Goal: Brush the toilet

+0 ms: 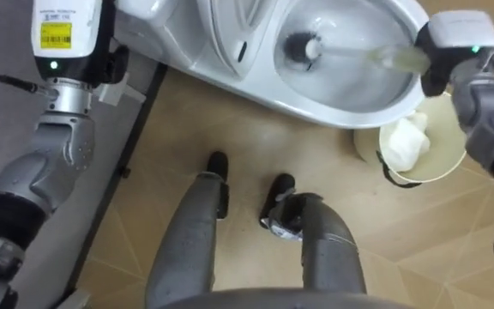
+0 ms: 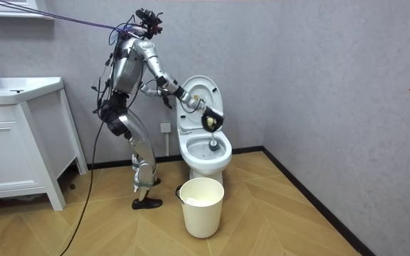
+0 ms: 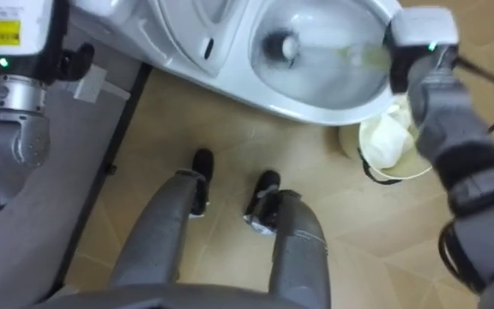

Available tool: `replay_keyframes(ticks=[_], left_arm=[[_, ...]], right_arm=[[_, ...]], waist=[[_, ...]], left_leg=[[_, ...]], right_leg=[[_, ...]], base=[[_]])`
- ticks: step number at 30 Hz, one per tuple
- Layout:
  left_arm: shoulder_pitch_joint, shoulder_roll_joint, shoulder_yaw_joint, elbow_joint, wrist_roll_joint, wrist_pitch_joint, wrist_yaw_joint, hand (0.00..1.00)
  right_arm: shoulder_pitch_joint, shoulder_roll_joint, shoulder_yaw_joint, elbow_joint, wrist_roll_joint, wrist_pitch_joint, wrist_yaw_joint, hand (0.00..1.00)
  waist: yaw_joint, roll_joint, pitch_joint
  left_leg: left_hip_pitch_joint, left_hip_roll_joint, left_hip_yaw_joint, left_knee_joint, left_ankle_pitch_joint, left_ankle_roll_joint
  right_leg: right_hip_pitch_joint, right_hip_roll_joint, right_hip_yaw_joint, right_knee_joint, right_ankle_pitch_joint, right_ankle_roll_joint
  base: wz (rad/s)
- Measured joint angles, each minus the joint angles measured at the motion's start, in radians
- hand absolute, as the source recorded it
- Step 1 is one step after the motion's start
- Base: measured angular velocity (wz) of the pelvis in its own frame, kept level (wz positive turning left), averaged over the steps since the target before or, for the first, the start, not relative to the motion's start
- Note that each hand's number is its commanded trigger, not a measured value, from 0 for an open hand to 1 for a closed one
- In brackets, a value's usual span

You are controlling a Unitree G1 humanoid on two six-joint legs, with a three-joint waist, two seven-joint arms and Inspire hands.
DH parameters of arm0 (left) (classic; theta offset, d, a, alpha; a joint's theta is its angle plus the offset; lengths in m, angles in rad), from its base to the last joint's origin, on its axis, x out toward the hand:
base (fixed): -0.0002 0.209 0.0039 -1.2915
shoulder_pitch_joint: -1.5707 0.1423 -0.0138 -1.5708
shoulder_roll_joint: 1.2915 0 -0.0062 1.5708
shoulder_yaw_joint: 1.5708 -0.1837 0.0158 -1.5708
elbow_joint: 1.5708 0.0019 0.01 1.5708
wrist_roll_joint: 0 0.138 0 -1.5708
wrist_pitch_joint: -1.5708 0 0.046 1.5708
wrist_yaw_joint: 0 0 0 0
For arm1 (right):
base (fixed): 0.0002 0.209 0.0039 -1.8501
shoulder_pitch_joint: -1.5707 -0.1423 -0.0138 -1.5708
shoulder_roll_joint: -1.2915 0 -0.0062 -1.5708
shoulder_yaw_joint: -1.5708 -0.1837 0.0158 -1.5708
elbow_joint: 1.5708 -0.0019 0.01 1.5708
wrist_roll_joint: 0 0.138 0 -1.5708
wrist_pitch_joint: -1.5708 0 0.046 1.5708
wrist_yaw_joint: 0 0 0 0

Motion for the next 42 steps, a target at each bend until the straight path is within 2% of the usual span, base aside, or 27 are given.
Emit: replay_keyframes(ticks=[4,7,10,12,13,15,16,17,18,19,22,23,28,29,30,33,37,40,42], left_arm=[[-0.021,0.000,0.000,0.000,0.006,0.007,-0.023,0.00],[-0.039,-0.003,0.000,0.007,0.011,0.007,-0.053,0.00],[-0.049,-0.029,0.000,0.016,0.014,0.016,-0.070,0.00],[-0.053,-0.031,-0.008,0.016,0.014,0.019,-0.083,0.00],[-0.054,-0.033,-0.012,0.014,0.015,0.020,-0.086,0.00],[-0.053,-0.053,-0.018,0.012,0.015,0.020,-0.098,0.00],[-0.052,-0.058,-0.019,0.010,0.014,0.021,-0.100,0.00],[-0.051,-0.064,-0.021,0.009,0.012,0.022,-0.110,0.00],[-0.051,-0.070,-0.021,0.009,0.015,0.021,-0.115,0.00],[-0.050,-0.071,-0.021,0.009,0.014,0.020,-0.115,0.00],[-0.042,-0.072,-0.015,0.008,0.011,0.019,-0.114,0.00],[-0.032,-0.077,-0.011,0.005,0.012,0.019,-0.114,0.00],[0.034,-0.077,0.018,-0.058,0.011,0.021,-0.116,0.00],[0.050,-0.078,0.020,-0.079,0.011,0.018,-0.116,0.00],[0.060,-0.079,0.020,-0.093,0.012,0.010,-0.115,0.00],[0.085,-0.079,0.020,-0.103,0.003,-0.018,-0.108,0.00],[0.099,-0.079,0.018,-0.084,0.004,-0.022,-0.106,0.00],[0.101,-0.066,0.015,-0.041,0.003,-0.035,-0.103,0.00],[0.086,-0.054,0.012,-0.022,-0.004,-0.038,-0.103,0.00]], right_arm=[[-0.023,-0.022,0.000,0.025,0.001,-0.028,-0.015,1.00],[-0.011,-0.014,0.007,0.020,-0.033,-0.032,-0.020,1.00],[0.027,0.016,0.023,-0.013,-0.078,-0.016,-0.040,1.00],[0.063,0.023,0.049,-0.057,-0.116,0.003,-0.041,1.00],[0.071,0.023,0.064,-0.065,-0.125,0.014,-0.039,1.00],[0.137,0.029,0.096,-0.119,-0.192,0.051,-0.024,1.00],[0.152,0.032,0.107,-0.130,-0.205,0.061,-0.015,1.00],[0.174,0.050,0.119,-0.138,-0.238,0.082,-0.003,1.00],[0.194,0.064,0.121,-0.163,-0.262,0.114,0.008,1.00],[0.203,0.061,0.121,-0.186,-0.277,0.126,0.015,1.00],[0.243,0.034,0.120,-0.321,-0.324,0.166,0.081,1.00],[0.273,0.030,0.117,-0.380,-0.353,0.185,0.110,1.00],[0.367,0.017,0.117,-0.648,-0.500,0.251,0.273,1.00],[0.396,0.012,0.116,-0.715,-0.542,0.259,0.311,1.00],[0.421,0.009,0.115,-0.765,-0.573,0.265,0.346,1.00],[0.475,0.004,0.096,-0.842,-0.622,0.267,0.408,1.00],[0.474,0.005,0.090,-0.801,-0.620,0.264,0.400,1.00],[0.414,0.012,0.082,-0.626,-0.561,0.203,0.318,1.00],[0.330,0.010,0.063,-0.433,-0.429,0.133,0.234,1.00]], waist=[[0.000,-0.013,0.0001],[0.004,-0.013,0.0004],[0.010,-0.004,0.0014],[0.024,0.022,0.0058],[0.031,0.031,0.0061],[0.054,0.072,0.0054],[0.061,0.079,0.0046],[0.073,0.096,0.0043],[0.084,0.110,0.0023],[0.086,0.116,0.0011],[0.085,0.127,-0.0053],[0.084,0.135,-0.0104],[0.083,0.136,-0.0230],[0.083,0.136,-0.0322],[0.082,0.134,-0.0372],[0.072,0.136,-0.0435],[0.064,0.136,-0.0436],[0.059,0.134,-0.0426],[0.056,0.117,-0.0343]], left_leg=[[-0.004,-0.001,0.000,-0.003,0.002,0.005],[-0.001,-0.008,0.004,-0.013,0.009,0.012],[0.012,-0.012,-0.004,-0.016,0.010,0.012],[0.010,-0.010,-0.011,-0.016,0.010,0.012],[0.009,-0.009,-0.012,-0.017,0.010,0.012],[0.006,-0.015,-0.021,-0.021,0.009,0.012],[0.007,-0.015,-0.021,-0.025,0.009,0.012],[0.007,-0.014,-0.021,-0.029,0.010,0.012],[0.006,-0.013,-0.021,-0.029,0.010,0.012],[0.005,-0.013,-0.020,-0.031,0.010,0.012],[0.006,-0.009,-0.018,-0.042,0.009,0.007],[0.009,-0.003,-0.020,-0.041,0.008,0.005],[0.015,0.014,-0.017,-0.036,-0.004,-0.008],[0.008,0.020,-0.017,-0.032,-0.007,-0.009],[0.006,0.024,-0.017,-0.033,-0.007,-0.009],[0.008,0.028,-0.016,-0.032,-0.008,-0.011],[0.024,0.030,-0.013,-0.031,-0.008,-0.012],[0.048,0.022,-0.011,-0.036,-0.007,-0.011],[0.055,0.013,0.002,-0.040,-0.003,-0.005]], right_leg=[[0.002,-0.004,-0.003,-0.001,0.004,0.007],[0.000,-0.010,-0.001,-0.001,0.008,0.010],[0.019,-0.004,-0.006,-0.013,0.011,0.013],[0.027,0.002,-0.015,-0.029,0.014,0.014],[0.029,0.002,-0.021,-0.034,0.017,0.012],[0.032,0.006,-0.026,-0.041,0.017,0.017],[0.031,0.005,-0.025,-0.042,0.017,0.017],[0.031,0.008,-0.024,-0.049,0.018,0.018],[0.030,0.009,-0.027,-0.058,0.022,0.016],[0.028,0.009,-0.027,-0.058,0.022,0.016],[0.028,0.012,-0.024,-0.067,0.021,0.013],[0.040,0.019,-0.030,-0.076,0.022,0.011],[0.049,0.041,-0.022,-0.095,0.024,0.007],[0.048,0.047,-0.024,-0.104,0.026,0.003],[0.048,0.051,-0.026,-0.109,0.028,-0.001],[0.048,0.055,-0.023,-0.107,0.030,-0.003],[0.063,0.054,-0.024,-0.109,0.030,-0.004],[0.079,0.044,-0.021,-0.097,0.027,-0.002],[0.071,0.024,-0.015,-0.060,0.013,0.002]], base=[[0.03],[0.01],[0.05],[0.03],[0.00],[0.08],[0.06],[-0.03],[-0.04],[-0.05],[-0.03],[0.00],[-0.08],[-0.09],[-0.06],[-0.03],[0.01],[0.02],[0.09]])
